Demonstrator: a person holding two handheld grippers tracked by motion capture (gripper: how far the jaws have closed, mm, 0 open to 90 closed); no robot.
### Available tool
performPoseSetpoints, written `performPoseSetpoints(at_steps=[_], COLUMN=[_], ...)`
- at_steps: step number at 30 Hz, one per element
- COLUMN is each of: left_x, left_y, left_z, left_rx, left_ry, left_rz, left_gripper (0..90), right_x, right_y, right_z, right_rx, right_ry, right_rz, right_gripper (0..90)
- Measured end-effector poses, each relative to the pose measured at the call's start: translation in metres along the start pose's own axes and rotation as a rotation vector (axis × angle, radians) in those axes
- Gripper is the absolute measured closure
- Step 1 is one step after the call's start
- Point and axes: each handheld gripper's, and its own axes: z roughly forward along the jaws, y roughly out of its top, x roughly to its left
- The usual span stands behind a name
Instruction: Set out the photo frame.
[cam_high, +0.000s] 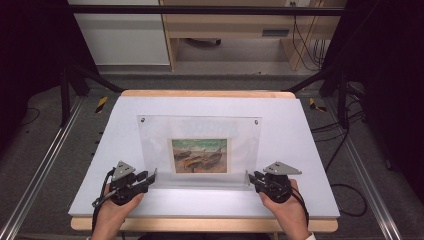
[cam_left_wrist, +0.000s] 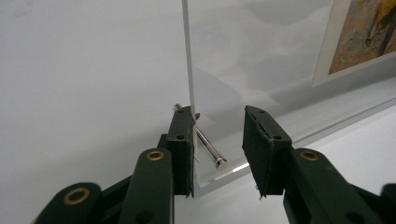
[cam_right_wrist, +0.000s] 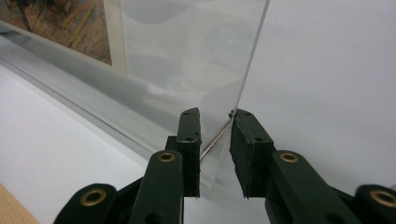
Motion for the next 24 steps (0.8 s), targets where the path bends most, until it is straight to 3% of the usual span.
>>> performPoseSetpoints(at_steps=[24], left_x=[-0.0018], left_y=[-0.0026], left_z=[-0.0008], left_rx=[0.021], left_ry=[0.001], left_rz=[0.02], left_gripper=[62.8], right_x=[0.0012], right_y=[-0.0038], right_z=[-0.0013], right_rx=[0.013], right_ry=[0.014], right_rz=[-0.003], right_gripper=[73.4])
